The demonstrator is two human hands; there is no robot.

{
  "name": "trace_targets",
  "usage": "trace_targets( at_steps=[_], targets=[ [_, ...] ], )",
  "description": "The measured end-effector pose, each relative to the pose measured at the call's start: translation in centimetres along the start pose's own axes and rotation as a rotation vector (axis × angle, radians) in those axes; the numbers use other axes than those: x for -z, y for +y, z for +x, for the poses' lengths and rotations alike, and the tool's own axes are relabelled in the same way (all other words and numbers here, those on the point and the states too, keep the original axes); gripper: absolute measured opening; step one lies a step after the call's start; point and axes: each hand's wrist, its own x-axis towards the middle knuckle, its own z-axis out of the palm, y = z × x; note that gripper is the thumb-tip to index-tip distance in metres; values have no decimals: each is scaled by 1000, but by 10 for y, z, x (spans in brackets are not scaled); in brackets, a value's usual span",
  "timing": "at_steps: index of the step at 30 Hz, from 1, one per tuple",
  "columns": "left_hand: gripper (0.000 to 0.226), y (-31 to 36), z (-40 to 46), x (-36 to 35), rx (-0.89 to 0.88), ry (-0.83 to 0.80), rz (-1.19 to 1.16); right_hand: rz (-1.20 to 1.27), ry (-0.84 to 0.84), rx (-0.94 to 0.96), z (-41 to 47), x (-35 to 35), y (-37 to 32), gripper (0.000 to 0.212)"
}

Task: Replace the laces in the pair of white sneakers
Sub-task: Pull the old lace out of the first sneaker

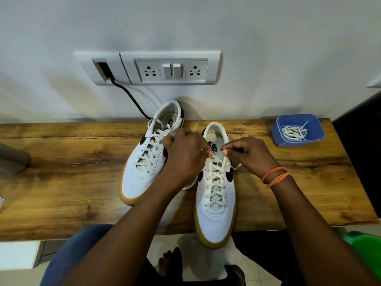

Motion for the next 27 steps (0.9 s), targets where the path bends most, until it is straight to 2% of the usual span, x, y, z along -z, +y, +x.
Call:
trace_targets(
  at_steps=[2,5,7,9,11,14,17,20,24,27],
  targets=[
    [10,-7,6,12,88,33,187,16,-4,-12,0,1,1,12],
    [7,-12,2,35,337,47,444,1,-2,-7,0,0,1,12],
    [3,-14,-6,39,401,-44,549,-7,-1,-7,1,0,-1,13],
    [8,-10,-9,34,382,-128,597,-9,-1,-17,1,-1,-1,13],
    [12,-6,-6,27,319,-102,476,-6,-2,-22,1,0,-2,13],
    [30,-2,0,20,157,-35,134,-14,0,-14,1,-1,-2,12],
    [24,4,-3,8,-36,-79,152,-26,5,-8,1,-2,-3,12],
    [19,4,-5,-5,-34,-153,125,-33,0,-11,0,-1,-4,11],
    [15,7,-3,0,-59,-133,28,-38,-5,-4,-1,0,-6,11],
    [13,8,1,17,58,-82,38,-38,-10,-10,-1,1,-6,12]
  ],
)
